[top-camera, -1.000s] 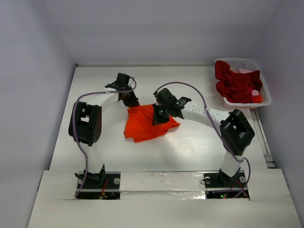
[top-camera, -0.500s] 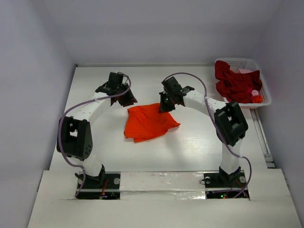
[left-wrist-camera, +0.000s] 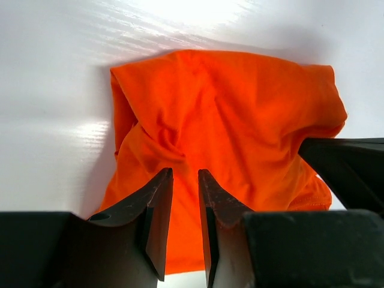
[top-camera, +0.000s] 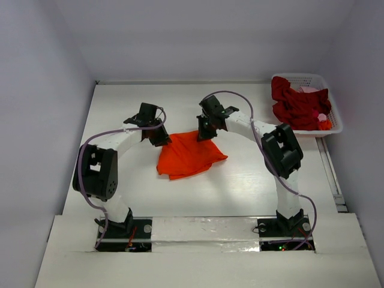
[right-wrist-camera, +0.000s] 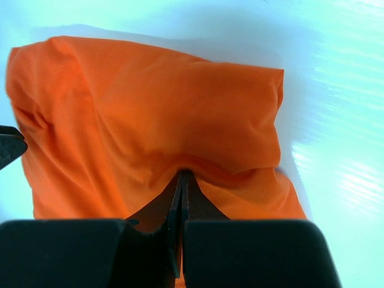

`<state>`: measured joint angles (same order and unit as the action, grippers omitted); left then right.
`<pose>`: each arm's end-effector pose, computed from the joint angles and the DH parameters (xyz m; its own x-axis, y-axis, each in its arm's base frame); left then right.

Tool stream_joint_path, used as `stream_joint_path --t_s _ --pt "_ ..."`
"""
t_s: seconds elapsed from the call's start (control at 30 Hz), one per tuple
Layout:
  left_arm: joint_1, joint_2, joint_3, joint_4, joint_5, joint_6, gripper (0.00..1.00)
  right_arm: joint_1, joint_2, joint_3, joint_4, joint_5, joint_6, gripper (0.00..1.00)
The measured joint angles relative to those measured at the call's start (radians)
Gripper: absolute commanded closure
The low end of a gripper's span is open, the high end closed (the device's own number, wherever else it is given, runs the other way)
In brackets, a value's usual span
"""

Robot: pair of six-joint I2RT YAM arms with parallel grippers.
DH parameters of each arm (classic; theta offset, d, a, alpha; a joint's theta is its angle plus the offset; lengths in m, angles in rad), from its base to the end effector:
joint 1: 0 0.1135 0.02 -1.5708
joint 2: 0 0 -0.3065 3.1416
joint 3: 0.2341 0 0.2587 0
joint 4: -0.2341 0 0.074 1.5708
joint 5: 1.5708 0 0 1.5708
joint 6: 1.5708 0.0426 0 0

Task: Fold and stack the t-shirts
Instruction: Smooth out wrinkles on the folded tshirt

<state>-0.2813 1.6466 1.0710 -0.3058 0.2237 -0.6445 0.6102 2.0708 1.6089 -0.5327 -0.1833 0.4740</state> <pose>0.3437 -0.1091 0.2433 -0.8367 -0.3680 -0.4056 -0.1206 0.8462 -0.5190 0.3906 0.2826 0.2269 -0.9058 -0.0857 -0.4150 -0.2600 0.8857 0.3847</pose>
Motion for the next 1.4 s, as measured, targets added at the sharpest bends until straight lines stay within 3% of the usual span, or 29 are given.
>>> stream_joint_path --t_s 0.67,1.4 --pt "0.002 0.181 0.06 0.036 0.016 0.005 0.8 -0.031 0.049 0.0 0.008 -0.028 0.019 1.0" --pt "0.002 0.23 0.143 0.006 0.004 0.019 0.79 -0.108 0.05 0.05 0.004 -0.011 0.023 1.0"
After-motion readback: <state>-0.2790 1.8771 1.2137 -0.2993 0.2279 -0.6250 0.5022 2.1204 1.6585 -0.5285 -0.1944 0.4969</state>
